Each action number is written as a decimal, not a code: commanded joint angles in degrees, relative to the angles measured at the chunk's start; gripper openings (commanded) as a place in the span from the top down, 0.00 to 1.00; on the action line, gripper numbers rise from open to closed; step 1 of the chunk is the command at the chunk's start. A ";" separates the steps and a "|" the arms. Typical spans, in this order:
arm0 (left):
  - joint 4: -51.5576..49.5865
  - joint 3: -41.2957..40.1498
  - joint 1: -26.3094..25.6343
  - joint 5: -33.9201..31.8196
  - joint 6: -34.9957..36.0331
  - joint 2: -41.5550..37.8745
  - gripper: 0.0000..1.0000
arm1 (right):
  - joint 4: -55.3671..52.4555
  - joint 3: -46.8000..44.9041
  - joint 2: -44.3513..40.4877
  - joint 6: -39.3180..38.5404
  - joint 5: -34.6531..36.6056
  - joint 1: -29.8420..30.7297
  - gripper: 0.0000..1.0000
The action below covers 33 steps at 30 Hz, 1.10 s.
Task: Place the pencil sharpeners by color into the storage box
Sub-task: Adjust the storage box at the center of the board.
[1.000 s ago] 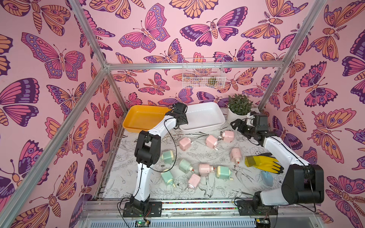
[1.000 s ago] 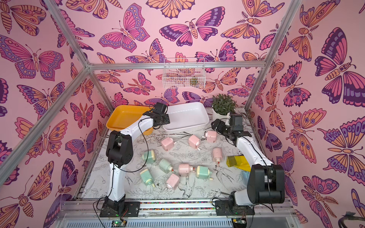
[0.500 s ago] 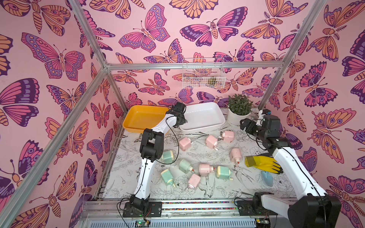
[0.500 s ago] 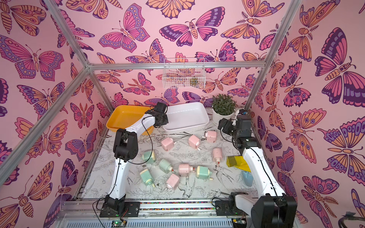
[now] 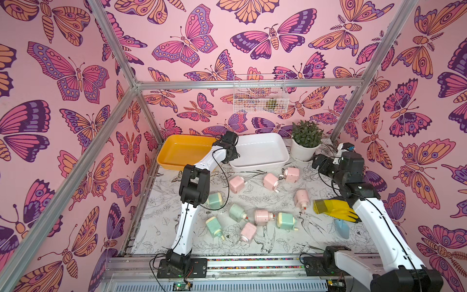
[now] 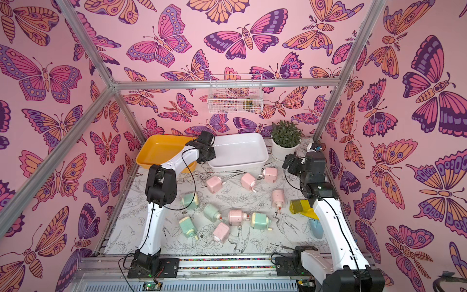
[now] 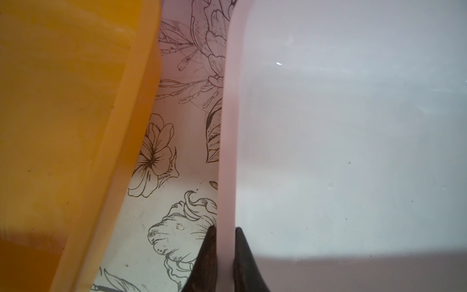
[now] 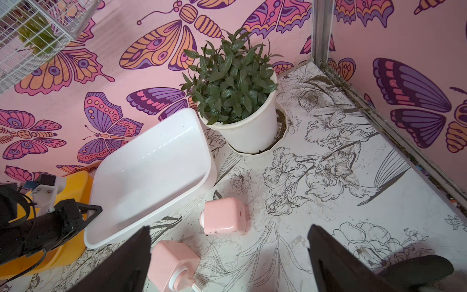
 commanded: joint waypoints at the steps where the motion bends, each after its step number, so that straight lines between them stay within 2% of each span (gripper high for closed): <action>1: -0.97 0.93 -0.55 1.57 0.67 0.37 0.98 | -0.65 -0.31 -0.80 -1.02 1.45 0.32 0.01; 2: -0.95 1.51 -0.86 2.00 0.97 0.72 1.00 | -0.55 -0.23 -0.77 -0.93 1.49 0.32 0.01; 8: -1.12 2.84 -2.41 2.85 3.93 1.98 1.00 | 0.18 0.10 -0.97 -0.66 1.07 0.33 0.01; 15: -1.64 1.50 -3.96 4.61 4.18 0.89 1.00 | -0.06 0.34 -1.02 -0.93 1.23 0.32 0.01; 22: -2.07 -1.54 -5.20 4.15 1.83 -0.50 1.00 | 0.20 0.21 -0.93 -0.67 0.96 0.34 0.01; 29: -2.27 0.86 -5.24 1.49 5.55 0.29 1.00 | 0.13 0.30 -0.92 -0.50 0.62 0.37 0.01; 31: -2.42 1.70 -5.09 0.39 6.68 0.19 0.92 | -0.10 0.21 -1.10 -0.50 0.87 0.34 0.01; 33: -2.37 2.10 -4.89 -0.05 7.33 0.24 0.80 | -0.32 0.13 -1.27 -0.52 1.12 0.32 0.01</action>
